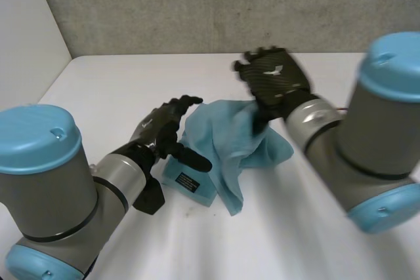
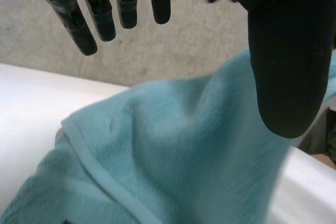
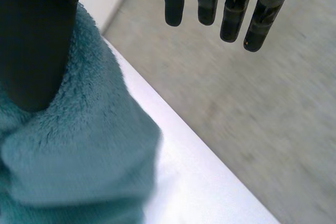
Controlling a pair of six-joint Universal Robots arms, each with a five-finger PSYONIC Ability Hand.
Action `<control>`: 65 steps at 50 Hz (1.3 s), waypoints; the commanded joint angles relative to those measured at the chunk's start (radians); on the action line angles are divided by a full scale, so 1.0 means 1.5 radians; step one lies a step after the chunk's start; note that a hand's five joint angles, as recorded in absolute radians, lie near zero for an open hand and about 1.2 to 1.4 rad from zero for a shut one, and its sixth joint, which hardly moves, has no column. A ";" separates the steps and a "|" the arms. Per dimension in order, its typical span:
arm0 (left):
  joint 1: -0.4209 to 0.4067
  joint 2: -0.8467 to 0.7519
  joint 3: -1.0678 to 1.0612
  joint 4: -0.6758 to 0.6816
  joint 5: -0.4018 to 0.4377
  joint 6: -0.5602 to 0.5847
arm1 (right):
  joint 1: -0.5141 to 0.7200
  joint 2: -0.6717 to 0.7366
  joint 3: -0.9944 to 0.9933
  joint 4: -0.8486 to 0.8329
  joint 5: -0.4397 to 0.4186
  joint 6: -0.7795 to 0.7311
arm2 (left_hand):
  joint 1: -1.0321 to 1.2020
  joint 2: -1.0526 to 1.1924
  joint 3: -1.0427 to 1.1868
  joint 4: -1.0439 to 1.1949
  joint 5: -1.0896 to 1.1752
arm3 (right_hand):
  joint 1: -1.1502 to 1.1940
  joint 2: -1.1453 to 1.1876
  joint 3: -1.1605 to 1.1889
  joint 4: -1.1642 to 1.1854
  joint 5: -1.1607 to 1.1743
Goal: Fold the laundry
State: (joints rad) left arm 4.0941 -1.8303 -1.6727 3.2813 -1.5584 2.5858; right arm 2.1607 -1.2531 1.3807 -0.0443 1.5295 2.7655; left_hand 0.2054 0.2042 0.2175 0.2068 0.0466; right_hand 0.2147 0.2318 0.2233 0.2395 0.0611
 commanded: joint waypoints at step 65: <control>-0.182 -0.233 0.309 0.094 -0.134 0.173 | -0.296 -0.120 0.335 -0.055 -0.153 0.074 | 0.794 0.795 0.786 0.793 0.783 | 0.017 0.006 0.012 0.001 0.003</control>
State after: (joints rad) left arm 3.7821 -2.4032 -1.1210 3.4252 -1.7312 2.8395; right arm 1.7200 -1.4335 1.9106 -0.1267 1.2916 2.8651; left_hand 1.0854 1.1750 1.1429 1.1812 0.9288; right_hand 0.2147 0.2329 0.2255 0.2395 0.0608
